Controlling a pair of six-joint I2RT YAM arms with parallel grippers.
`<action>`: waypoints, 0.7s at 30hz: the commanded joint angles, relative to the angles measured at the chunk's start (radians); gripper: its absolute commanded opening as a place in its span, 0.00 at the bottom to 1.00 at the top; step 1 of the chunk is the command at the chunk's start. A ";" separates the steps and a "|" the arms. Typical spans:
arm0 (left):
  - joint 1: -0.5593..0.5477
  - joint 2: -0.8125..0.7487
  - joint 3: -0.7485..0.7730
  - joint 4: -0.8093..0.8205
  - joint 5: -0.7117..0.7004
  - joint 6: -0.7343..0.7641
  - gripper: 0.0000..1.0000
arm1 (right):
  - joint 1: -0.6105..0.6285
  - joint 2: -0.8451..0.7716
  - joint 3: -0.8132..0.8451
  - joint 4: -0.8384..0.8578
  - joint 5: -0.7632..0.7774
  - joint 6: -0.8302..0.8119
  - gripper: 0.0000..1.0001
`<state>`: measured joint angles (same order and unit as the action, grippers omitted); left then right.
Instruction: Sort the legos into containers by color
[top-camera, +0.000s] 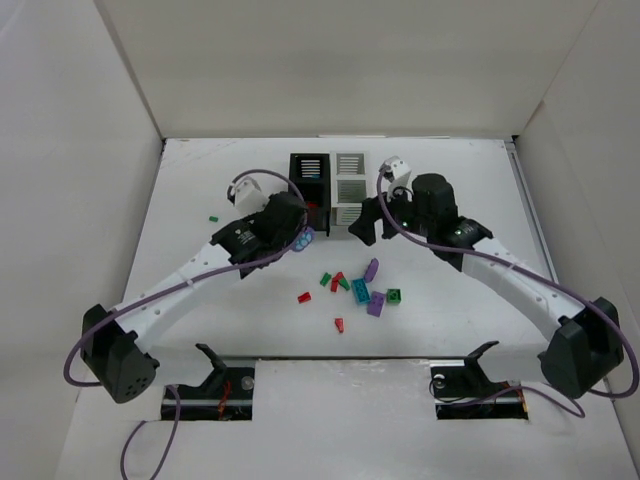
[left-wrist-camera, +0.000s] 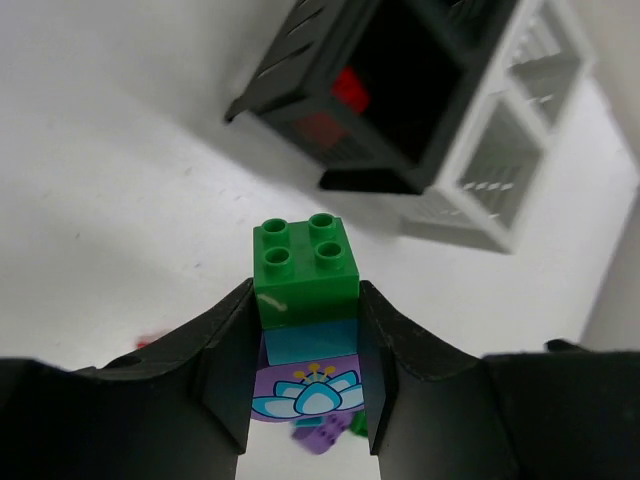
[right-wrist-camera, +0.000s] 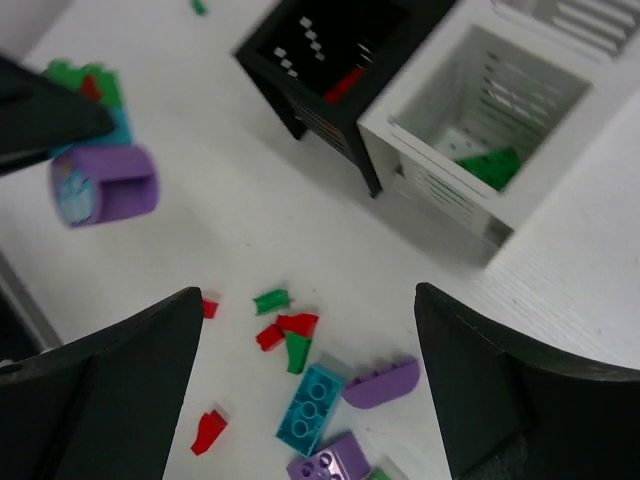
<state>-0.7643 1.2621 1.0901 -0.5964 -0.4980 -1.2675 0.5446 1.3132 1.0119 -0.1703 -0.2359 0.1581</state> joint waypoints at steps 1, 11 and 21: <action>-0.003 -0.001 0.086 0.059 -0.119 0.144 0.26 | 0.000 -0.075 0.019 0.147 -0.238 -0.112 0.91; 0.006 -0.144 0.016 0.521 -0.004 0.292 0.30 | 0.043 -0.066 0.068 0.356 -0.378 -0.121 0.96; 0.006 -0.167 0.016 0.590 0.062 0.344 0.30 | 0.100 0.044 0.160 0.414 -0.378 -0.121 0.98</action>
<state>-0.7578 1.1175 1.1114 -0.0864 -0.4606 -0.9539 0.6220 1.3525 1.1114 0.1452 -0.5846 0.0521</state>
